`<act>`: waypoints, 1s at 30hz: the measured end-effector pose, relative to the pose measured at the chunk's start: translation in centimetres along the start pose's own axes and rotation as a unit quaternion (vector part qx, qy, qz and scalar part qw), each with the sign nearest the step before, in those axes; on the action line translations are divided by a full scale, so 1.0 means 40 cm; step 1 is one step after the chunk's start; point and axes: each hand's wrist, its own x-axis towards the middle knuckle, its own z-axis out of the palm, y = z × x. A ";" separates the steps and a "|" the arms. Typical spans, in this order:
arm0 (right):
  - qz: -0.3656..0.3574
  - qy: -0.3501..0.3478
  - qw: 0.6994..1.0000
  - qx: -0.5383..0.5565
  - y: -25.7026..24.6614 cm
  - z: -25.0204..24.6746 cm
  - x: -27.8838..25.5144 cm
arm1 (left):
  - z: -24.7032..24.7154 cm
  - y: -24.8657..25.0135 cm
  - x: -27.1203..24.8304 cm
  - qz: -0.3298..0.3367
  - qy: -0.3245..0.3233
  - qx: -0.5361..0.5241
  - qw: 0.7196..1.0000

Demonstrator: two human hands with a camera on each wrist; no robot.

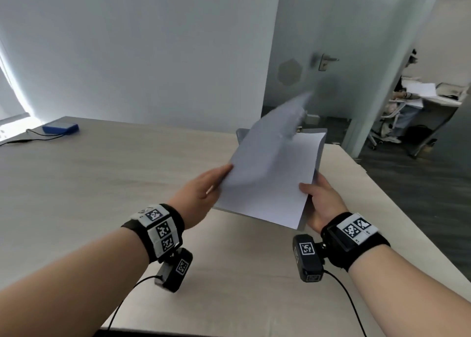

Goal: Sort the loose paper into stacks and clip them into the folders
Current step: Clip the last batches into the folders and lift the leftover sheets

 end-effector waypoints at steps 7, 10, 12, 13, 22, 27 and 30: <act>0.031 0.000 0.999 0.013 0.010 -0.035 0.015 | 0.038 0.011 0.019 -0.114 -0.110 -0.049 0.986; 0.052 -0.008 0.998 0.020 0.014 -0.059 0.024 | 0.047 0.028 0.060 -0.277 -0.027 -0.249 0.928; 0.055 -0.002 0.998 0.016 0.003 -0.076 0.028 | 0.053 0.020 0.077 -0.350 -0.062 -0.320 0.878; 0.059 -0.006 0.998 0.018 -0.005 -0.084 0.032 | 0.058 0.012 0.084 -0.366 -0.079 -0.348 0.859; 0.036 0.061 0.997 -0.018 0.001 -0.185 0.107 | 0.190 0.001 0.185 -0.341 -0.009 -0.403 0.849; 0.063 0.073 0.995 -0.013 -0.010 -0.195 0.214 | 0.248 0.000 0.279 -0.327 0.028 -0.368 0.870; 0.027 0.095 0.986 -0.138 -0.033 -0.190 0.297 | 0.270 -0.008 0.357 -0.300 0.040 -0.301 0.905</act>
